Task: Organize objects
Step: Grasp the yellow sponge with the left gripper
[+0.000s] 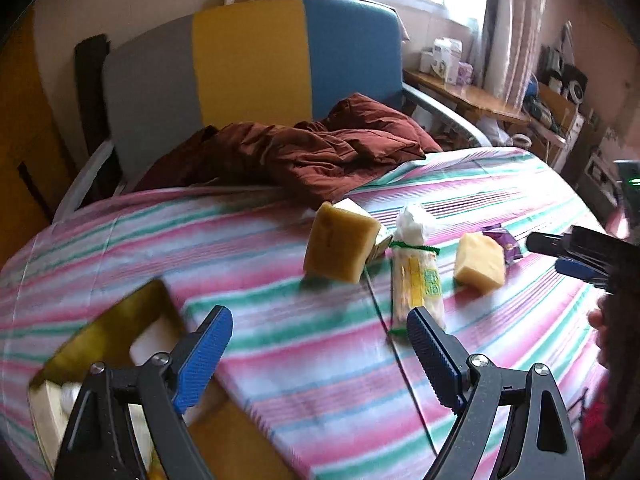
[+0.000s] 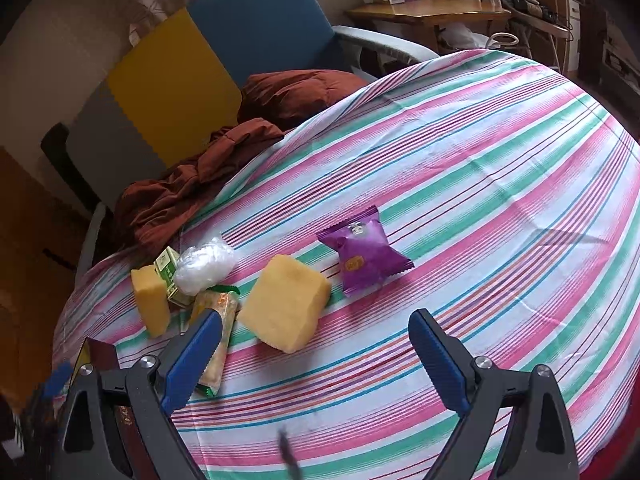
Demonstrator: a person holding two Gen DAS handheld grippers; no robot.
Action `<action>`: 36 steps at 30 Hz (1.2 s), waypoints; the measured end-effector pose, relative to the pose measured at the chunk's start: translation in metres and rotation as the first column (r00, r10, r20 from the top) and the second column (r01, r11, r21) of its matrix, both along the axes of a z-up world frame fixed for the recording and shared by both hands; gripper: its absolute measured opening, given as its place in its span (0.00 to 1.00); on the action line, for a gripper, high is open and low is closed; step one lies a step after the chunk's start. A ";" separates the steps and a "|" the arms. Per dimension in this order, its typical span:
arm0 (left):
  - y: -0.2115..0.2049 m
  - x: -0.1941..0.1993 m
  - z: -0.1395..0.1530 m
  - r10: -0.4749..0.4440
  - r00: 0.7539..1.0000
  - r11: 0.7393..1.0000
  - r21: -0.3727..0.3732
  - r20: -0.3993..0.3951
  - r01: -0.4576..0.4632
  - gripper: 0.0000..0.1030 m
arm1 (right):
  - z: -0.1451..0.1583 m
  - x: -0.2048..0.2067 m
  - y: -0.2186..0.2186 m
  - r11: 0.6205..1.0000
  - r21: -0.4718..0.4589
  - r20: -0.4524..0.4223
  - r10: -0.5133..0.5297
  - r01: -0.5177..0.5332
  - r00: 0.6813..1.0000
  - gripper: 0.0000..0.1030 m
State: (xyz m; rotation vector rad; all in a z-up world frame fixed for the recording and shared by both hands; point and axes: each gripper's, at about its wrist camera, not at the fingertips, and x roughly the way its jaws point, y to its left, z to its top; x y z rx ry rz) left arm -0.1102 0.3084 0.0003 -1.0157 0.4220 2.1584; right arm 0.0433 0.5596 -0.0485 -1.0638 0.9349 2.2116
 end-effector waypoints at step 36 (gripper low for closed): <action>0.066 -0.038 -0.034 -0.133 0.978 0.991 0.002 0.159 0.134 0.55 | -0.025 0.036 0.056 0.956 -0.116 0.009 -0.269 0.268 0.963 0.93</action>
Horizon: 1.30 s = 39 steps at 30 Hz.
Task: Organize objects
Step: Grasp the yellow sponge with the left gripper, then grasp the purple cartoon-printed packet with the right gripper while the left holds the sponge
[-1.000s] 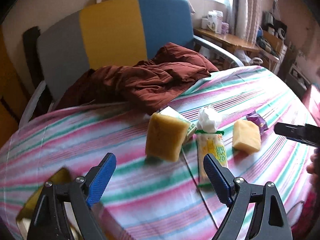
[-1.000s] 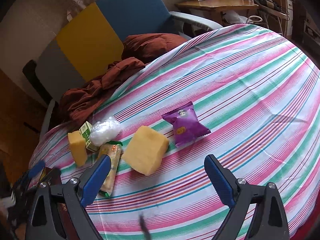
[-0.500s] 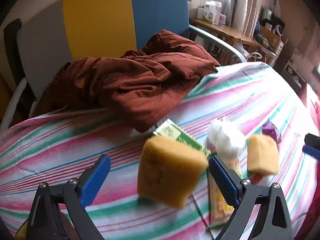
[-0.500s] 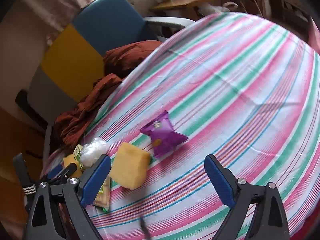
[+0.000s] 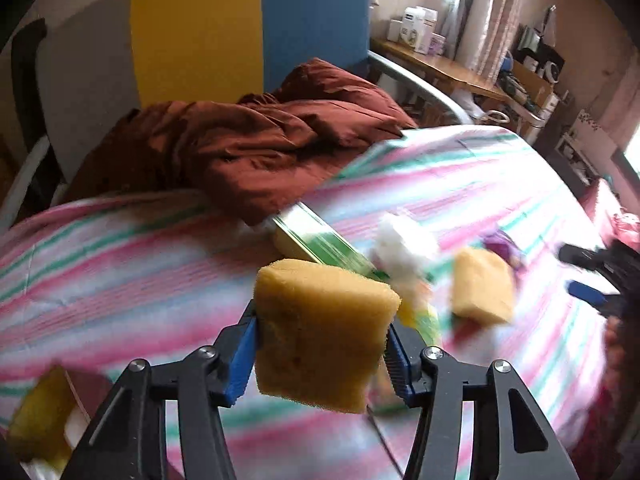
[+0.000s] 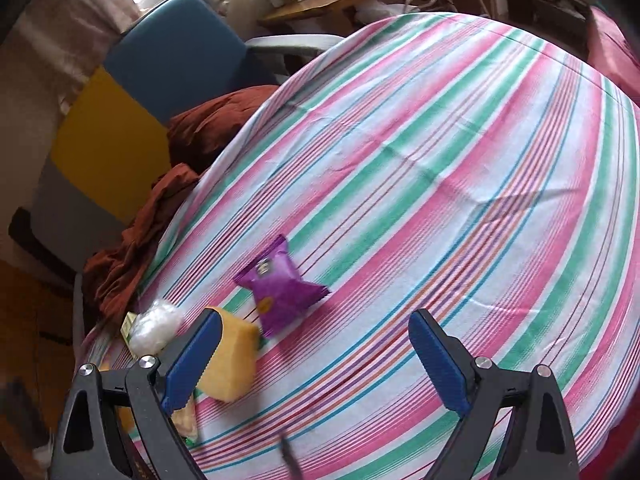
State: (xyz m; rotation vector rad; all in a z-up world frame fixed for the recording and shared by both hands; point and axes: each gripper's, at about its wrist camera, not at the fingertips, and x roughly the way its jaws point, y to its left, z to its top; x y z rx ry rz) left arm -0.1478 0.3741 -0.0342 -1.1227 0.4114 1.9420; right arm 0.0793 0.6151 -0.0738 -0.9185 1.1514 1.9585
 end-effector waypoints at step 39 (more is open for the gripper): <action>-0.044 0.186 -0.061 -0.067 0.978 0.992 0.090 -0.196 0.086 0.52 | 0.001 -0.034 -0.029 0.977 0.127 0.165 0.150 -0.172 0.975 0.73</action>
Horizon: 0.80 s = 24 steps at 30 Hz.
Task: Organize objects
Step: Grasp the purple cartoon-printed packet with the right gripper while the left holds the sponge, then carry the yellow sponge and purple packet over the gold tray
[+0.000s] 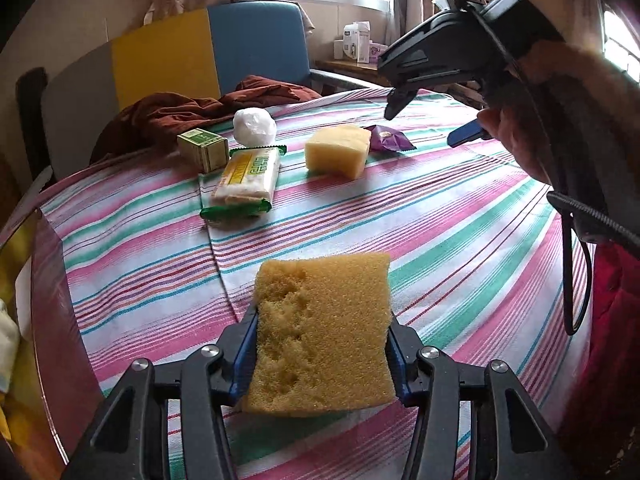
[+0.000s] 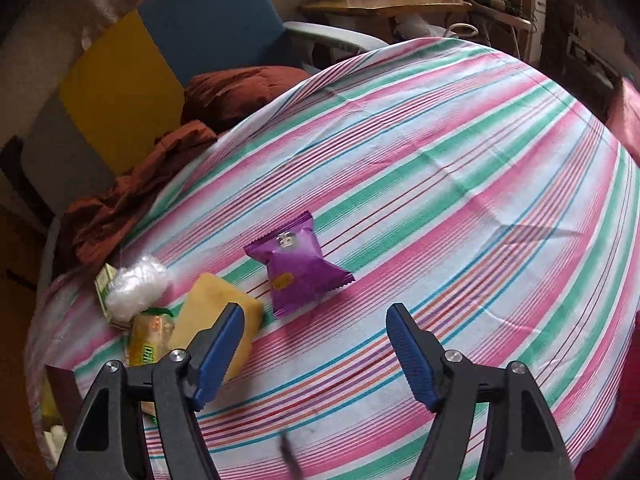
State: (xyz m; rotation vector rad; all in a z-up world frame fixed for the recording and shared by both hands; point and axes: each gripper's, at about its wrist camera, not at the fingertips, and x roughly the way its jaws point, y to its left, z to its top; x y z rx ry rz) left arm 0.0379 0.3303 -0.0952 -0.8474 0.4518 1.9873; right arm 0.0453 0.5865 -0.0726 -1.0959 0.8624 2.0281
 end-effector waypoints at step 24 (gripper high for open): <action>-0.002 -0.004 -0.002 -0.011 0.999 0.999 0.034 0.040 0.009 0.54 | -0.033 -0.051 0.014 0.982 0.045 0.265 0.165 -0.183 0.950 0.36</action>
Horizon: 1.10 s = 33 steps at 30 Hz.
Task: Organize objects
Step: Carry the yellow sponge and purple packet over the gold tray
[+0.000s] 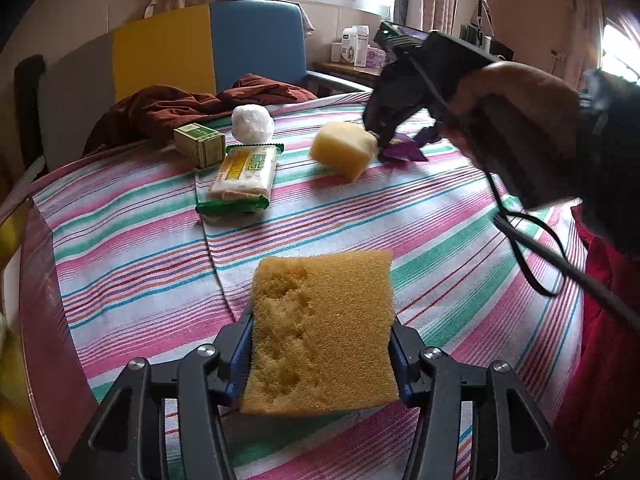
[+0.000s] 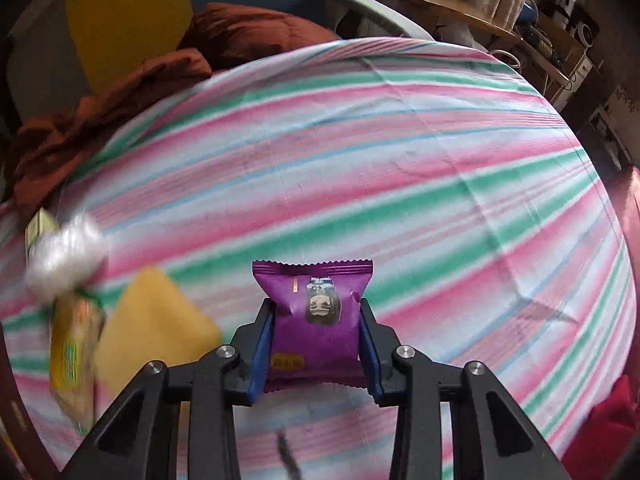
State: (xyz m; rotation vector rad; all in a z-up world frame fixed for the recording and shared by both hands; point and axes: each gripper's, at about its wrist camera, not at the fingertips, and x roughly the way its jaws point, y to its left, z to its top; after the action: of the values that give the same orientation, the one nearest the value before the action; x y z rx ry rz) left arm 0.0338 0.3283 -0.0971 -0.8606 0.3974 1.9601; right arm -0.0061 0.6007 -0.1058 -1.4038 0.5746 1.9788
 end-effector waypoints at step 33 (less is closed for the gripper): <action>0.000 0.013 0.001 0.016 0.996 0.998 -0.051 -0.091 -0.021 0.53 | 0.070 0.037 -0.061 0.983 0.161 -0.313 0.135 -0.087 0.940 0.36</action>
State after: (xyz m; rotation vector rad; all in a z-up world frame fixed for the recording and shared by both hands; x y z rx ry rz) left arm 0.0469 0.3283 -0.0962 -0.8126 0.4972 2.0184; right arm 0.0312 0.5398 -0.0361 -1.0504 0.4899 2.3139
